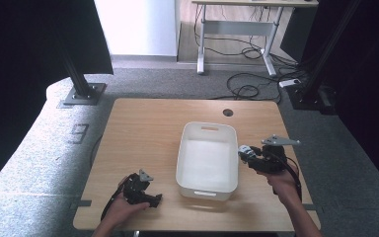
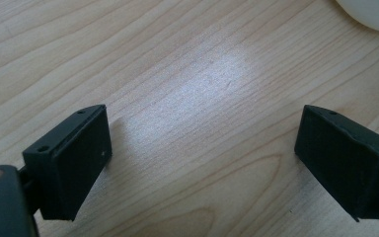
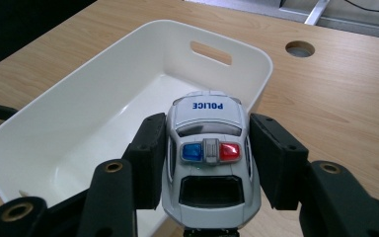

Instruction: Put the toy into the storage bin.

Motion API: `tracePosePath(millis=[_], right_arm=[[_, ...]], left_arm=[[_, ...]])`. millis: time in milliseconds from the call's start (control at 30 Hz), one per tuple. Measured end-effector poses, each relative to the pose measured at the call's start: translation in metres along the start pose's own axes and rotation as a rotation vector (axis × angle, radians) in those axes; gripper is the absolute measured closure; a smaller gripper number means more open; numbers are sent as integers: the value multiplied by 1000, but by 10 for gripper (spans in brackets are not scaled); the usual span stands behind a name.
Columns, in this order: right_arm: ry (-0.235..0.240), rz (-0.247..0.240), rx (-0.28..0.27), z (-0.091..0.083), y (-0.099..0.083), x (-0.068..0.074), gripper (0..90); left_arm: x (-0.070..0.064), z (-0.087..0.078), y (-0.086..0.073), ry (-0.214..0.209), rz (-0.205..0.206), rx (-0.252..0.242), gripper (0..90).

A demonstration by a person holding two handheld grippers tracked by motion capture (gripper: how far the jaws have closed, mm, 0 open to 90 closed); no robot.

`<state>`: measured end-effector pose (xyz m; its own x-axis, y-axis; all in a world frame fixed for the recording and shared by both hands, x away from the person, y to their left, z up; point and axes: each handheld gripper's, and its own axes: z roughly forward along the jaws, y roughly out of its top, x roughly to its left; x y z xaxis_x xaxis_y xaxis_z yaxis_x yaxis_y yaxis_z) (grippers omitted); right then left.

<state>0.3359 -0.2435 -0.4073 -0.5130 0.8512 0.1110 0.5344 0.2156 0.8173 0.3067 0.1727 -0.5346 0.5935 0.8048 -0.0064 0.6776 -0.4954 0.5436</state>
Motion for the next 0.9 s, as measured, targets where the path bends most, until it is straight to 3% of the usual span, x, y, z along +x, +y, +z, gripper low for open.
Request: tracePosePath(millis=[900], right_arm=[[50, -28, 100, 69, 23, 33, 503]], left_arm=[[0, 0, -1, 0, 3, -1, 76]])
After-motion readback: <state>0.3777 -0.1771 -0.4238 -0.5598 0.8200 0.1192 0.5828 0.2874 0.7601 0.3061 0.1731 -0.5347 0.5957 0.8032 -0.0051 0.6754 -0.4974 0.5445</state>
